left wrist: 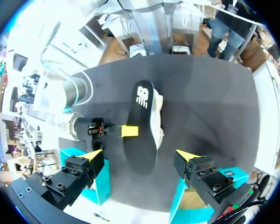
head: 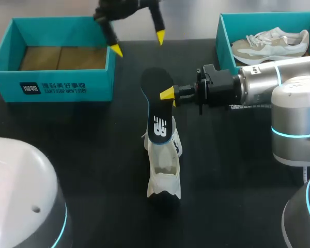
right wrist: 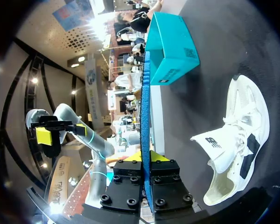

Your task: Take the shoe out of the shoebox, open the shoe tongue, remove and reinsert the insole, then place the shoe into the shoebox

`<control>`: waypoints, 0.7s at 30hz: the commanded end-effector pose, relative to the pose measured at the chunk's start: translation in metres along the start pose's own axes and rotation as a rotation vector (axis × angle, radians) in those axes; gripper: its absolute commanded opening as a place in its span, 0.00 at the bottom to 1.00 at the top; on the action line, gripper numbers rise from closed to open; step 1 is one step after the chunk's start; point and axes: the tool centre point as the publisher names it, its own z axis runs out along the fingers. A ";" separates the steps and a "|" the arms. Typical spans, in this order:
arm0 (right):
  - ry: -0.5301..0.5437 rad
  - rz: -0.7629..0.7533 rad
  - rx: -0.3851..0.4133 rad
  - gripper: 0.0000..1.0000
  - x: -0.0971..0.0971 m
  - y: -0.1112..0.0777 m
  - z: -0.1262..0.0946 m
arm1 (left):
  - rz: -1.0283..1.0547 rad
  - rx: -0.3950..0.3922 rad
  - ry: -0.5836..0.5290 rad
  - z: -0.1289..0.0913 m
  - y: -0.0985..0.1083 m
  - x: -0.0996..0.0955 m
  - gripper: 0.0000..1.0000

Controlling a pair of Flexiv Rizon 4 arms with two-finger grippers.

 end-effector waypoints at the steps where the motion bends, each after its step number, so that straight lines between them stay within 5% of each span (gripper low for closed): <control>1: -0.003 0.001 -0.002 0.00 0.000 0.000 0.002 | -0.010 0.067 -0.737 0.008 -0.006 0.030 1.00; 3: -0.003 0.001 -0.002 0.00 0.000 0.000 0.002 | -0.019 0.211 -0.778 0.013 -0.001 0.037 1.00; 18: -0.003 0.001 -0.002 0.00 0.000 0.000 0.002 | -0.019 0.211 -0.778 0.013 -0.001 0.037 1.00; 21: -0.003 0.001 -0.002 0.00 0.000 0.000 0.002 | 0.020 0.178 -0.852 0.022 -0.008 0.053 1.00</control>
